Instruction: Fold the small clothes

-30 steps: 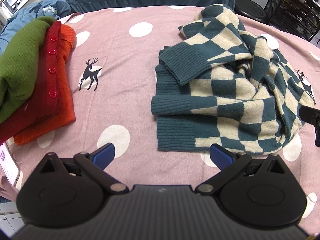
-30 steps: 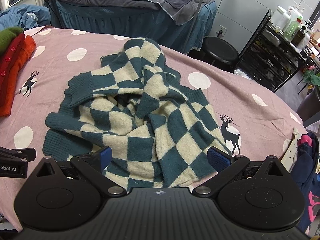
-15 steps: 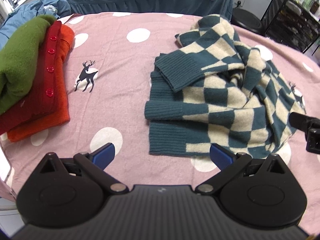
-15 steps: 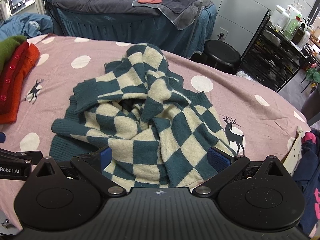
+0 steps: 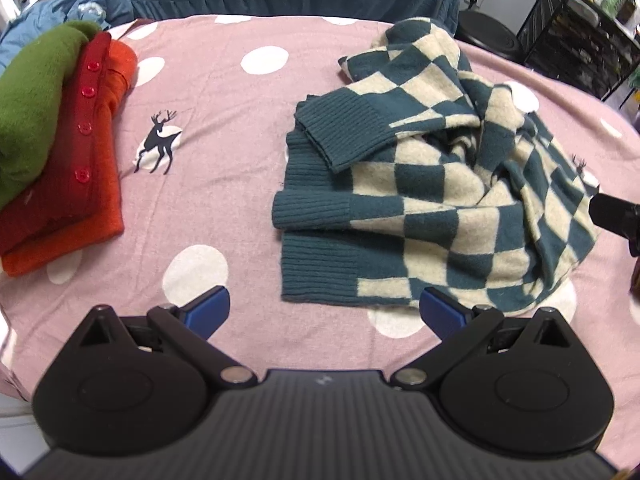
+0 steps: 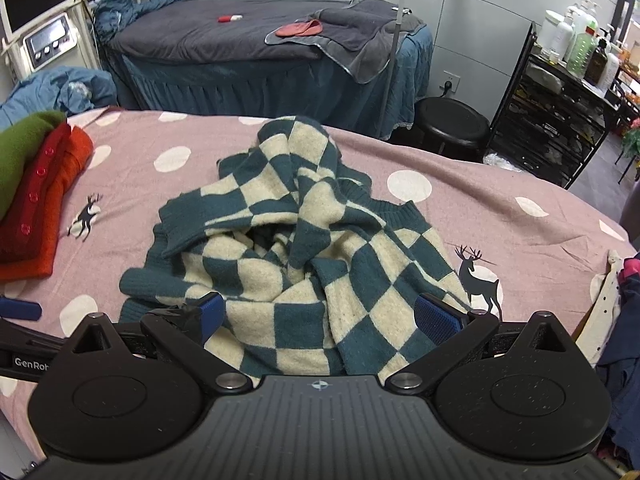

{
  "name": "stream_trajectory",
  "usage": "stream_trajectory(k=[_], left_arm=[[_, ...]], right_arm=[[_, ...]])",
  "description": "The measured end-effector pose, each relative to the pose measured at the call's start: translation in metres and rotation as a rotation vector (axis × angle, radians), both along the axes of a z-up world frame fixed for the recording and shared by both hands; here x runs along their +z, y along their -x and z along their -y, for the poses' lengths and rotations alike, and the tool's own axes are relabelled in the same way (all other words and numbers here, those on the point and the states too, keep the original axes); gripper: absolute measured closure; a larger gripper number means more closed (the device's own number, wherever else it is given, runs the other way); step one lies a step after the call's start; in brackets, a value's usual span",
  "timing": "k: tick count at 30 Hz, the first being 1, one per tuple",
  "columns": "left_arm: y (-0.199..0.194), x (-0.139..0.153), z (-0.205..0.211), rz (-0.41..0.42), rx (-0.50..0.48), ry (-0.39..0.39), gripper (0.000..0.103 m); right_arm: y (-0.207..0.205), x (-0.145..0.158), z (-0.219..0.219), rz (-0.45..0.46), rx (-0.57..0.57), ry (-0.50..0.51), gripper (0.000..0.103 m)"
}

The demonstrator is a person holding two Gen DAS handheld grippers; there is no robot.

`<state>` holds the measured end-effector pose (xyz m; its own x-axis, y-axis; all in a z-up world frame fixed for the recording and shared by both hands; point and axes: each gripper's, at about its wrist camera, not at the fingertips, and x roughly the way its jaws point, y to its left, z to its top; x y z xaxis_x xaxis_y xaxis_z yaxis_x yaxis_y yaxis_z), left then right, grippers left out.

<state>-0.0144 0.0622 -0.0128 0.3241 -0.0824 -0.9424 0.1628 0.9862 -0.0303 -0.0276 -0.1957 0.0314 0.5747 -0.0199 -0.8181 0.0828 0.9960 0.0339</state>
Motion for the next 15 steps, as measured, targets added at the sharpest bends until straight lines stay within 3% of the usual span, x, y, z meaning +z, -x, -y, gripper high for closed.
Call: stream_trajectory(k=[9, 15], left_arm=[[-0.007, -0.012, -0.005, 0.007, -0.011, -0.057, 0.0], [-0.015, -0.021, -0.02, 0.003, 0.001, 0.008, 0.0]], right_arm=[[-0.012, -0.001, 0.016, 0.027, 0.004, -0.01, 0.0], [-0.027, -0.006, 0.027, 0.061, 0.016, -0.038, 0.0]])
